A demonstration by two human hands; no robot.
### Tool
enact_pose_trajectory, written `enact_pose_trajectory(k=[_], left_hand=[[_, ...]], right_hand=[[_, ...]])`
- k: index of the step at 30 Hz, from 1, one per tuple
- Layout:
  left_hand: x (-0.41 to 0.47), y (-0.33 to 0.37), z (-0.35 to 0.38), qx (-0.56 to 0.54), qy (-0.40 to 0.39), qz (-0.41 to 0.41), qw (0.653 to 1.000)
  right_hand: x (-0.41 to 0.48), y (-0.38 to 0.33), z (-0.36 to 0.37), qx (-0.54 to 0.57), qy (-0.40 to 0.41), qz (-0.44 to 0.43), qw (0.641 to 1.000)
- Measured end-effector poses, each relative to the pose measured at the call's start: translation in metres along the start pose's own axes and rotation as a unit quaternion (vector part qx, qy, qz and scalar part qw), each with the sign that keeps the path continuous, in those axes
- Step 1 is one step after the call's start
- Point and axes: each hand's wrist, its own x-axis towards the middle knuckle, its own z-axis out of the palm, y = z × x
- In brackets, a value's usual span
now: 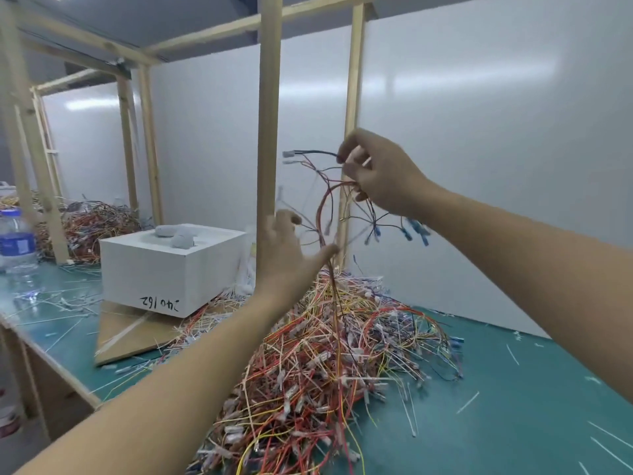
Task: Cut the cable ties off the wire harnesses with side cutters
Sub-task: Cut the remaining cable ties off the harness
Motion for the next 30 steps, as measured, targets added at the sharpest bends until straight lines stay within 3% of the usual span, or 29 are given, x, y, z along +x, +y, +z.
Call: enact_pose_trajectory(k=[2,5,7,9,11,13,15,18,21,23,26,28,30], left_hand=[[0.0,-0.002,0.0,-0.057,-0.188,-0.115,0.974],[0.014,0.011,-0.004,-0.209,-0.275,-0.169,0.923],[0.028,0.027,-0.012,-0.239,-0.357,-0.201,0.88],[0.032,0.043,-0.022,-0.181,-0.489,-0.141,0.842],[0.031,0.058,-0.03,-0.16,-0.559,-0.058,0.811],[0.036,0.08,-0.036,-0.228,-0.552,-0.045,0.801],[0.047,0.108,-0.037,-0.301,-0.48,-0.057,0.822],[0.053,0.144,-0.017,-0.315,-0.315,-0.061,0.893],[0.033,0.161,0.025,-0.317,-0.214,-0.095,0.919],[0.011,0.167,0.059,-0.303,-0.22,-0.103,0.921],[-0.026,0.18,0.102,-0.28,-0.331,-0.089,0.897],[-0.044,0.193,0.123,-0.268,-0.371,-0.08,0.886],[-0.051,0.2,0.134,-0.239,-0.384,-0.051,0.89]], right_hand=[[-0.001,0.003,-0.011,0.005,0.017,0.006,1.0],[-0.004,0.008,-0.024,0.026,0.081,0.014,0.996],[-0.002,0.008,-0.034,0.053,0.135,0.02,0.989],[0.003,0.008,-0.051,0.079,0.19,0.036,0.978],[0.01,0.007,-0.077,0.095,0.243,0.057,0.964],[0.015,0.008,-0.103,0.111,0.295,0.074,0.946],[0.012,0.011,-0.122,0.122,0.328,0.097,0.932],[-0.017,0.029,-0.129,0.093,0.287,0.149,0.942],[-0.077,0.057,-0.118,0.093,0.218,0.219,0.946],[-0.125,0.07,-0.108,0.169,0.176,0.276,0.93],[-0.196,0.08,-0.093,0.307,0.087,0.341,0.884],[-0.229,0.086,-0.094,0.325,0.048,0.364,0.872],[-0.246,0.091,-0.106,0.314,0.063,0.381,0.867]])
